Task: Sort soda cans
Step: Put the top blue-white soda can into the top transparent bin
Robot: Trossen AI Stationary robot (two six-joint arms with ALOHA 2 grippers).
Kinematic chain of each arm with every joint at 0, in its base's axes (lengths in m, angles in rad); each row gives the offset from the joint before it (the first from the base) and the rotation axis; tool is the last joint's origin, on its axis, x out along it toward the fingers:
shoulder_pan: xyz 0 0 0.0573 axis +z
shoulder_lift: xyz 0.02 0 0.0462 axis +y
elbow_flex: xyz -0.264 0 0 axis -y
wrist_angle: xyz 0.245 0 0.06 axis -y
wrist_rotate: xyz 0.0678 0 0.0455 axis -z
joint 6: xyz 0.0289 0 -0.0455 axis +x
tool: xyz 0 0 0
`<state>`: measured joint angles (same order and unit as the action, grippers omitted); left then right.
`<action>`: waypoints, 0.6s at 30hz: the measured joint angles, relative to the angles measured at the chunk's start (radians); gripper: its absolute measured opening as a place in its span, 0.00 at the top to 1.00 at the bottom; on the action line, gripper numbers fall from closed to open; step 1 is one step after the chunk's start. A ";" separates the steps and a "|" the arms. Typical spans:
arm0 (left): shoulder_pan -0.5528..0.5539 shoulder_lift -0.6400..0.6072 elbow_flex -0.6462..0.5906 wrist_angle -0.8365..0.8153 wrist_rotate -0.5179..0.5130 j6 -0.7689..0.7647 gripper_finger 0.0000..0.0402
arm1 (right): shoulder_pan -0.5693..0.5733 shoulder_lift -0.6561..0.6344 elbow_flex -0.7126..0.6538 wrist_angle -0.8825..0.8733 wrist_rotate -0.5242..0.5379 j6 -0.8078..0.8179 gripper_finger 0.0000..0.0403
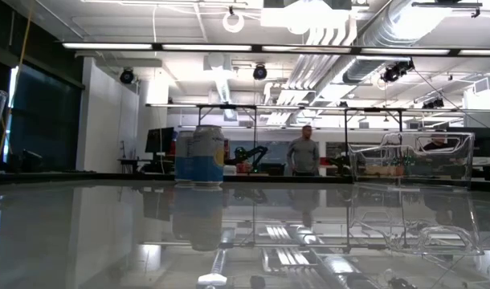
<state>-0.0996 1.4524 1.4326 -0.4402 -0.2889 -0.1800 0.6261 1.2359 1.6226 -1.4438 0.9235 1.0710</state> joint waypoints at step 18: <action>0.649 0.008 0.000 0.090 0.146 -0.097 0.23 | -0.528 -0.378 -0.345 0.302 -0.481 -0.819 0.21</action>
<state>0.5497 1.4602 1.4326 -0.3507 -0.1429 -0.2768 0.0985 0.8578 1.2780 -1.1414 0.4422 0.2522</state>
